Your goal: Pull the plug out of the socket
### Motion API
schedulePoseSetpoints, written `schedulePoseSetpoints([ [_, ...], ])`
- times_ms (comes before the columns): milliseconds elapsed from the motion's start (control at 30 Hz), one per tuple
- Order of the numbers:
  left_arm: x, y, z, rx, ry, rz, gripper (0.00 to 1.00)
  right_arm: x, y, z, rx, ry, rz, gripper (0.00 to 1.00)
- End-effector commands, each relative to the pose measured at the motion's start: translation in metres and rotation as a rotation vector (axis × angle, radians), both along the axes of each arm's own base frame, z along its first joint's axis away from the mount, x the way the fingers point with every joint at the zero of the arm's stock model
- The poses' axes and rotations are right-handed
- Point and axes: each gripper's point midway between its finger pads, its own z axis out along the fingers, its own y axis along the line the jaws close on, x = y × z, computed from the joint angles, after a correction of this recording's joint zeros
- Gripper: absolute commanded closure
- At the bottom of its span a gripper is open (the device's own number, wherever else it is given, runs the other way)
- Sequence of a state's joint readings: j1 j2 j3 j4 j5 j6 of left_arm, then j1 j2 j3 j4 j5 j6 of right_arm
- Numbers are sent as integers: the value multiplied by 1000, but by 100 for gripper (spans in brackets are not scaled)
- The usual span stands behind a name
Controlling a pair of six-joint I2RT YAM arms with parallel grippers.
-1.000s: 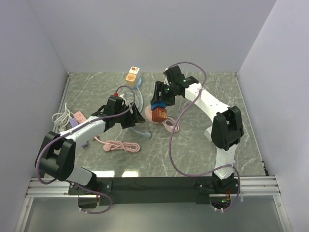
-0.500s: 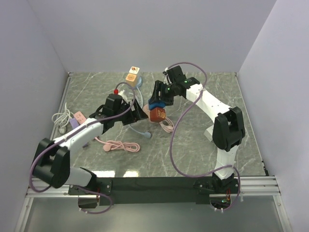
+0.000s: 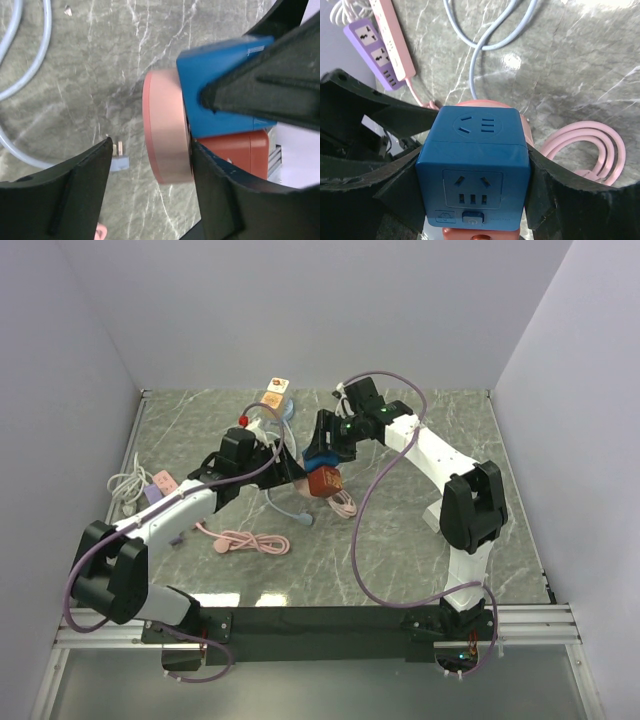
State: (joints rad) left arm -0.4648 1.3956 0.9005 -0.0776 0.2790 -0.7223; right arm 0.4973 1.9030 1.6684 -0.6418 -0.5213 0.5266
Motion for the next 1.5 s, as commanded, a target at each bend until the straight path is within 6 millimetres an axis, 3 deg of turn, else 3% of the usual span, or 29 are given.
schedulePoseSetpoints([
  [0,11,-10,19,12,-81,-33,33,-18,23,50,162,-36,96,100],
  [67,12,-15,19,4,-81,-44,36,-21,26,48,156,-26,110,100],
  [133,12,-21,17,7,-77,-55,47,-27,30,48,151,-17,127,100],
  [167,11,-24,16,8,-72,-58,57,-27,31,45,148,-12,129,100],
  [233,10,-29,12,13,-61,-64,67,-31,33,41,149,5,129,100],
  [267,10,-29,11,13,-56,-58,79,-31,33,40,154,11,126,100],
  [367,11,-24,1,36,-30,-20,99,-34,33,36,154,22,131,100],
  [533,11,-11,-17,84,11,48,99,-25,14,37,149,21,84,100],
  [567,10,-9,-22,93,23,60,99,-20,3,39,151,14,47,100],
  [767,11,-4,-48,118,101,97,100,-9,-16,61,183,-102,-72,100],
  [900,13,-1,-54,130,116,110,99,-13,-22,56,191,-131,-107,100],
  [967,14,-1,-53,126,113,106,100,-14,-23,51,174,-121,-66,100],
  [1000,15,0,-52,127,112,106,100,-25,-26,44,161,-61,-27,100],
  [1067,15,1,-52,129,111,103,100,-20,-37,41,141,-64,8,100],
  [1200,14,-1,-48,110,102,95,100,-10,-63,36,83,-50,-38,100],
  [1333,17,-6,-33,84,81,83,99,18,-117,11,-97,-51,-270,100],
  [1367,17,-7,-30,78,78,78,100,31,-153,-3,-211,-69,-395,100],
  [1433,18,-10,-15,50,54,69,99,35,-193,-21,-344,-44,-516,100],
  [1467,18,-12,-10,37,45,65,99,36,-233,-32,-463,-24,-629,100],
])
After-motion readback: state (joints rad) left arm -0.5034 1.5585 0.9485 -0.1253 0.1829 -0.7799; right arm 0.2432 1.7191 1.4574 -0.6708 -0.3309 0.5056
